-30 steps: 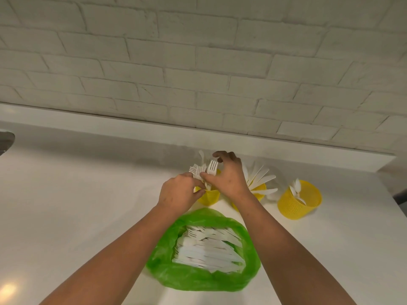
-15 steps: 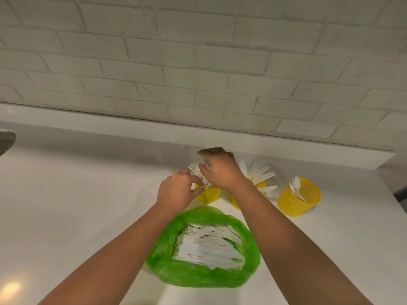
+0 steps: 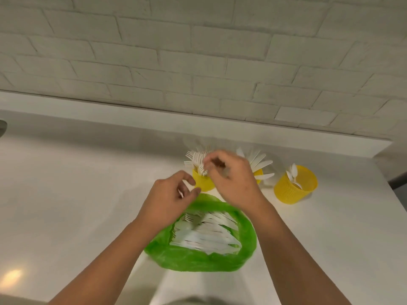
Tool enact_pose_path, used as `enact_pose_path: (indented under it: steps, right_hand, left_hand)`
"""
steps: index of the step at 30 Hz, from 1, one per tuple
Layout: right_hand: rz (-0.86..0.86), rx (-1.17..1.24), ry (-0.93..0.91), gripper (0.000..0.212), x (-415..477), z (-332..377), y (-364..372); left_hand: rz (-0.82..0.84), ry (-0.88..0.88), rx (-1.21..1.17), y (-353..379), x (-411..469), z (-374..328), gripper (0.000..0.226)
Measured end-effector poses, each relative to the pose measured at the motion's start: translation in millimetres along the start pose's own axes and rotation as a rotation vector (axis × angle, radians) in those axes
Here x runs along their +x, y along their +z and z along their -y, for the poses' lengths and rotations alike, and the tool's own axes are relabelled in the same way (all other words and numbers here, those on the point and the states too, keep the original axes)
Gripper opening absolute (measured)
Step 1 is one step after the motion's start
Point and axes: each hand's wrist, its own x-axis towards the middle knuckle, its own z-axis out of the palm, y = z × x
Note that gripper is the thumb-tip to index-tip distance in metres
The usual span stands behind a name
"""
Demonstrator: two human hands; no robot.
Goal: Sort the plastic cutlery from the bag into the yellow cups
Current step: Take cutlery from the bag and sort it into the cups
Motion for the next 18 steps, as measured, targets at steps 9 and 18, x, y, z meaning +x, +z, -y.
enact_pose_path:
  steps: [9,18]
  right_hand:
    - [0.51,-0.481,0.231,0.039,-95,-54,44]
    - [0.6,-0.749,0.09,0.054,-94,-43,59]
  left_hand:
    - [0.306,0.007,0.56,32,-43,43,0.049]
    - [0.444,-0.078,0.621,34,-35,51,0.083]
